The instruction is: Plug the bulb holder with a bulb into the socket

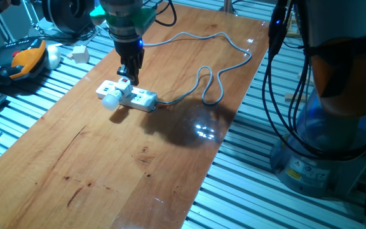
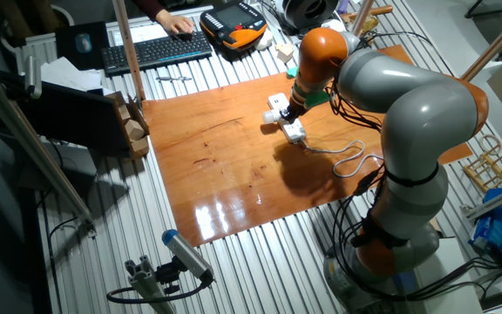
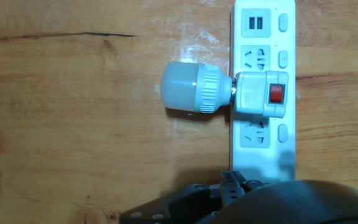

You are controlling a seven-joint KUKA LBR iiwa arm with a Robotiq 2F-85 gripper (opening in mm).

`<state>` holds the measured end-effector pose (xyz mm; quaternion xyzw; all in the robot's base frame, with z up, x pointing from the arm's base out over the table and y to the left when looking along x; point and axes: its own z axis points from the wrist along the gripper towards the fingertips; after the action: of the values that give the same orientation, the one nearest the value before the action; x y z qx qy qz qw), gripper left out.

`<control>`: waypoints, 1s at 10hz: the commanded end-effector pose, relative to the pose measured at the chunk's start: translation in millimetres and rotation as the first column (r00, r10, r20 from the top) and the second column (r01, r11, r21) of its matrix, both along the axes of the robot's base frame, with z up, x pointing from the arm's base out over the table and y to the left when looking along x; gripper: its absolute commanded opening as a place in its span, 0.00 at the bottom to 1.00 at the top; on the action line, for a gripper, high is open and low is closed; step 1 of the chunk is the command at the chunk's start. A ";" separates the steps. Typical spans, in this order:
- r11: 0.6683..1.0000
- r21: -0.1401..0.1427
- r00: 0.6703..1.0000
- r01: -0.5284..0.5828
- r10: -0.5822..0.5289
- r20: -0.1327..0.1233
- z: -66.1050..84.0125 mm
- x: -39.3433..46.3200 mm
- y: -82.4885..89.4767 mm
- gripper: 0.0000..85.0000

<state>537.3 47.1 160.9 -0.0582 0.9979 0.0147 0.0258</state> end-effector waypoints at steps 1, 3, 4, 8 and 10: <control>1.000 -0.002 1.000 0.000 0.000 0.003 -0.2 0.1 0.0 0.00; 1.000 -0.002 1.000 0.002 -0.002 0.003 -0.8 -0.5 -1.2 0.00; 1.000 -0.003 1.000 0.003 -0.003 0.004 -1.2 -0.3 -1.3 0.00; 1.000 -0.003 1.000 0.002 -0.002 0.009 -2.5 -0.1 -2.8 0.00; 1.000 0.004 1.000 -0.001 0.001 0.004 -4.6 -1.1 -3.6 0.00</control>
<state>536.5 43.4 156.0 -0.0590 0.9977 0.0167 0.0287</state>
